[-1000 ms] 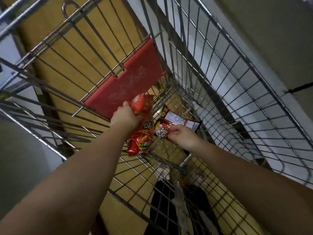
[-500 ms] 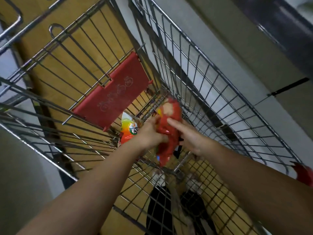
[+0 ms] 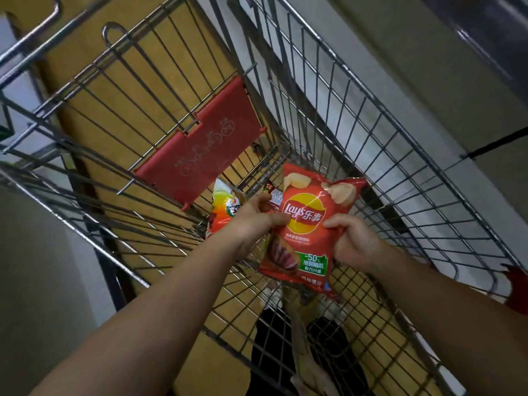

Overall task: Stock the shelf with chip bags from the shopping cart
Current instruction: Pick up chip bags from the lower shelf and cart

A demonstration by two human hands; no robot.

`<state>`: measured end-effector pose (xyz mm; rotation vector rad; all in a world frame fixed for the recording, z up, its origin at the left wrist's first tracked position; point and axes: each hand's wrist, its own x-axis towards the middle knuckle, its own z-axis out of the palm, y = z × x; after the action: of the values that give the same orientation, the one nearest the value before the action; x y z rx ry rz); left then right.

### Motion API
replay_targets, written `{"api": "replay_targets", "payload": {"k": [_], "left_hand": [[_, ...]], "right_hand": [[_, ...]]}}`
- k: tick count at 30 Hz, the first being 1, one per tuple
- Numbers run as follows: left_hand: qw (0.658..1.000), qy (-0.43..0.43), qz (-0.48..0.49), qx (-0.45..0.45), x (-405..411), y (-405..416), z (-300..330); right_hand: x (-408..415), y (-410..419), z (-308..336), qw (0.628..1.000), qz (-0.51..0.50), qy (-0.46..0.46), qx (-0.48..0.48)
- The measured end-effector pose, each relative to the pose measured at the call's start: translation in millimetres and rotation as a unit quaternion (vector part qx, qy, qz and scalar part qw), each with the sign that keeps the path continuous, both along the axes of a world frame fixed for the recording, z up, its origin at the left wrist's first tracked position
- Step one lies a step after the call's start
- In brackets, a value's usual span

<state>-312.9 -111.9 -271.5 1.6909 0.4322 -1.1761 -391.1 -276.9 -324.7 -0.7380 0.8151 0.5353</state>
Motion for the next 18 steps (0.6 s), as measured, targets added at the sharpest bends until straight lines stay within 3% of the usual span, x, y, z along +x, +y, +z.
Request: {"api": "replay_targets", "payload": {"k": [4, 14, 18], "left_hand": [[0.997, 0.077, -0.017, -0.006, 2.4, 8.4, 0.6], [0.996, 0.080, -0.030, -0.037, 12.1, 17.2, -1.0], [0.998, 0.050, 0.026, 0.027, 28.6, 28.4, -3.3]], "right_hand": [[5.4, 8.2, 1.0, 1.000, -0.002, -0.002, 0.012], [15.3, 24.5, 3.6, 0.999, 0.008, -0.020, 0.044], [29.9, 31.5, 1.5, 0.995, 0.088, -0.031, -0.039]]}}
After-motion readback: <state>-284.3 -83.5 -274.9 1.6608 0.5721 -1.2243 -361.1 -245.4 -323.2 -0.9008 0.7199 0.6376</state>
